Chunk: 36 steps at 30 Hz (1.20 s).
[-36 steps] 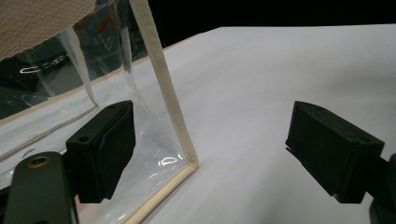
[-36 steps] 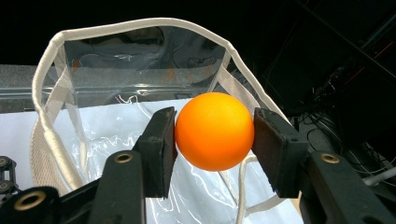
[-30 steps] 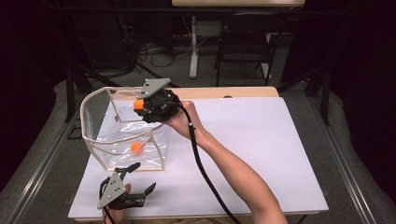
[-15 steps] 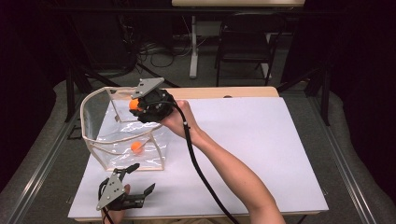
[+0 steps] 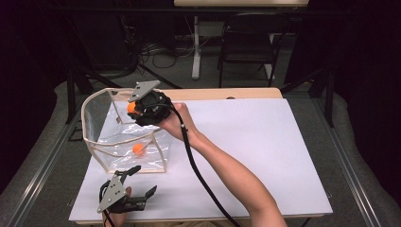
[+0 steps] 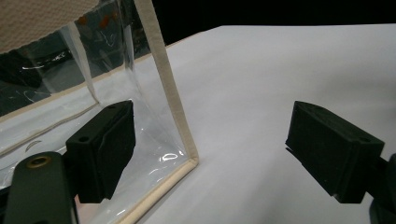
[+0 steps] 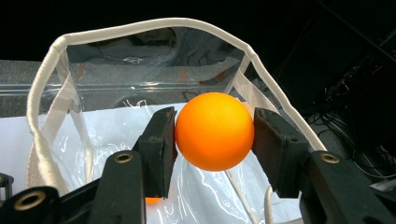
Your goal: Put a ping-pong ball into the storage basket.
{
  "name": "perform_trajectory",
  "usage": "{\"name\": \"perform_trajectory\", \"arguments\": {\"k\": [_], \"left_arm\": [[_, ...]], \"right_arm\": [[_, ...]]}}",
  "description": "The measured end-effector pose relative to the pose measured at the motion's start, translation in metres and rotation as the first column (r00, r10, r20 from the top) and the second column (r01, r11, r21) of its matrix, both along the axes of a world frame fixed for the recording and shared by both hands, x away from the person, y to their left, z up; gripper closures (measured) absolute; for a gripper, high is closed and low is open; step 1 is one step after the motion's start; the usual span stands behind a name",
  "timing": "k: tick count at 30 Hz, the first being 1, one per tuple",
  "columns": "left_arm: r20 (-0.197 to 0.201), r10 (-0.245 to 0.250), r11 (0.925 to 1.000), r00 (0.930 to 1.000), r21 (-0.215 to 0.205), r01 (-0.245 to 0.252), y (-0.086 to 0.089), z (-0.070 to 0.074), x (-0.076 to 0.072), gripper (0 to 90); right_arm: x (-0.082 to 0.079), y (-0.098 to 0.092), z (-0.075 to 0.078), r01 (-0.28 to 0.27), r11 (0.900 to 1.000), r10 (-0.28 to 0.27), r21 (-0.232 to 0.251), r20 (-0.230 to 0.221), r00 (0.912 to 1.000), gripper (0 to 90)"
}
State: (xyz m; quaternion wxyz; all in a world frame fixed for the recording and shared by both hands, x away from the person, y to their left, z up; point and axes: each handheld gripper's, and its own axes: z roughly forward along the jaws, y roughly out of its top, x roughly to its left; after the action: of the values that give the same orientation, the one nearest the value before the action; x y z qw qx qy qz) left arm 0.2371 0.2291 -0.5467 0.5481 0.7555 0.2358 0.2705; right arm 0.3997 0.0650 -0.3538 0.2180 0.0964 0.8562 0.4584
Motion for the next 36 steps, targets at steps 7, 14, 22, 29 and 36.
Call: {"name": "perform_trajectory", "arguments": {"k": [7, 14, 22, 29, 36], "left_arm": [[0.000, -0.003, 1.0000, 1.0000, -0.001, 0.003, -0.001, 0.000, 0.001, 15.7], [0.003, -0.005, 1.0000, 1.0000, 0.001, 0.005, -0.002, 0.000, 0.002, 15.7], [-0.001, -0.004, 0.9999, 1.0000, -0.010, 0.004, -0.002, 0.001, 0.001, 15.7], [0.001, -0.017, 0.9998, 0.9999, -0.012, 0.017, -0.004, 0.001, 0.004, 15.7], [-0.001, -0.017, 0.9997, 0.9998, -0.017, 0.017, -0.003, 0.001, 0.005, 15.7]], "right_arm": [[0.003, 0.002, -0.004, 0.006, 1.000, -0.006, -0.010, -0.014, 0.9999, 50.3], [0.004, 0.005, -0.006, 0.010, 1.000, -0.011, -0.026, -0.023, 0.9997, 50.3], [0.003, 0.012, -0.005, 0.007, 1.000, -0.008, -0.030, -0.019, 0.9998, 50.2], [0.002, 0.018, -0.006, 0.004, 0.999, -0.005, -0.045, -0.020, 0.9998, 50.2], [0.004, 0.025, -0.009, 0.000, 0.998, -0.002, -0.062, -0.026, 0.9997, 50.2]]}}
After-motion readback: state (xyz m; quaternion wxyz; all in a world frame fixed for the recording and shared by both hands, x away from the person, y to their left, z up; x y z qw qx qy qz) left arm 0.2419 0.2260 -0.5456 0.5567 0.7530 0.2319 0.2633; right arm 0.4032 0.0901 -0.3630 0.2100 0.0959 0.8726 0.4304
